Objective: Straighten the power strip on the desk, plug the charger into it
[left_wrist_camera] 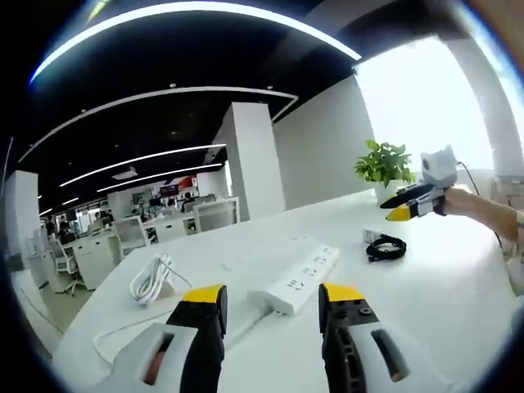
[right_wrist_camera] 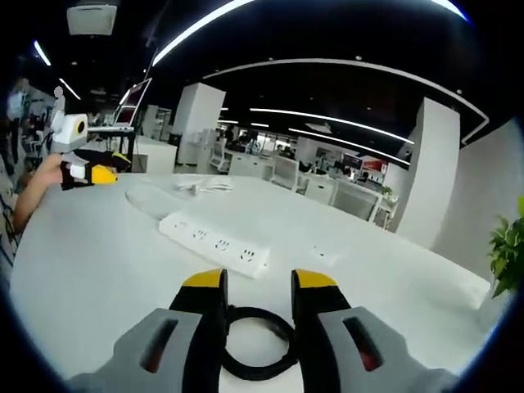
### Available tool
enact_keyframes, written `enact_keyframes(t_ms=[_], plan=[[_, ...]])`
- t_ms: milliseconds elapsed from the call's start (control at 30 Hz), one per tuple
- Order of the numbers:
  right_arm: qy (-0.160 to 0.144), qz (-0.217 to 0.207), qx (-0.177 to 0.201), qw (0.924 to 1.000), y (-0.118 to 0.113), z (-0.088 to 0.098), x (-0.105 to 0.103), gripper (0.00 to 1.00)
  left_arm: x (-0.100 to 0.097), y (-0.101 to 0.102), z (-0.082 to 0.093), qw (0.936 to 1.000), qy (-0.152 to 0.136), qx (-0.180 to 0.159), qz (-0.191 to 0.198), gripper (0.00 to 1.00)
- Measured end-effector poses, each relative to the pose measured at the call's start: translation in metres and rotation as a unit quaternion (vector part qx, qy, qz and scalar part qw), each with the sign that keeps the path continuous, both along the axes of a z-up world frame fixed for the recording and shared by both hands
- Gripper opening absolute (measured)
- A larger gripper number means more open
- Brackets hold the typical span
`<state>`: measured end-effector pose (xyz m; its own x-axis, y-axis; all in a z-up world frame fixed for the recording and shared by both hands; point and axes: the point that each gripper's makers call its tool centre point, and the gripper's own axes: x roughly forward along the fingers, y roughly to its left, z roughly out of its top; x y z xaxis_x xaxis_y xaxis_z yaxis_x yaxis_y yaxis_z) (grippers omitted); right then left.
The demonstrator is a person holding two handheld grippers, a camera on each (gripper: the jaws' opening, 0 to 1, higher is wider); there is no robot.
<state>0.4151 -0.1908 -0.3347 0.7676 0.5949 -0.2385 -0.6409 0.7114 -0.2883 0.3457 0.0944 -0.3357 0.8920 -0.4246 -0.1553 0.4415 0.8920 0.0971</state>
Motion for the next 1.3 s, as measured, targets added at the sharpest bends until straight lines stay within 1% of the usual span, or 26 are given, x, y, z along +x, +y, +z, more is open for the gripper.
enact_keyframes(t_ms=[67,233,367,500,567,667,867,1067,1167,1300], plan=[[0.004,0.004,-0.001,1.0000,0.002,-0.004,0.001,0.30,0.001,-0.001,0.000,1.0000,0.000,-0.007,-0.007,0.46],[0.011,0.012,-0.011,0.9998,0.006,-0.010,0.004,0.30,0.006,-0.001,-0.006,0.9999,0.004,0.000,-0.013,0.46],[0.016,0.013,-0.016,0.9997,0.010,-0.014,0.006,0.30,0.007,-0.004,-0.014,0.9996,0.011,-0.006,-0.024,0.46],[0.018,0.017,-0.015,0.9996,0.013,-0.017,0.009,0.30,0.010,-0.009,-0.025,0.9991,0.023,0.000,-0.035,0.46],[0.020,0.017,-0.018,0.9995,0.014,-0.020,0.010,0.30,0.009,-0.010,-0.028,0.9989,0.030,-0.002,-0.037,0.46],[0.023,0.019,-0.017,0.9994,0.016,-0.024,0.012,0.29,0.010,-0.011,-0.031,0.9989,0.030,-0.006,-0.036,0.45],[0.032,0.026,-0.021,0.9989,0.021,-0.034,0.019,0.29,0.012,-0.013,-0.036,0.9984,0.038,-0.004,-0.042,0.45],[0.039,0.027,-0.020,0.9987,0.025,-0.041,0.026,0.28,0.019,-0.014,-0.036,0.9978,0.046,-0.002,-0.047,0.44],[0.039,0.029,-0.027,0.9984,0.026,-0.044,0.029,0.28,0.021,-0.015,-0.036,0.9974,0.051,-0.006,-0.051,0.44],[0.049,0.035,-0.028,0.9978,0.030,-0.048,0.032,0.28,0.025,-0.019,-0.037,0.9968,0.056,-0.012,-0.056,0.44]])
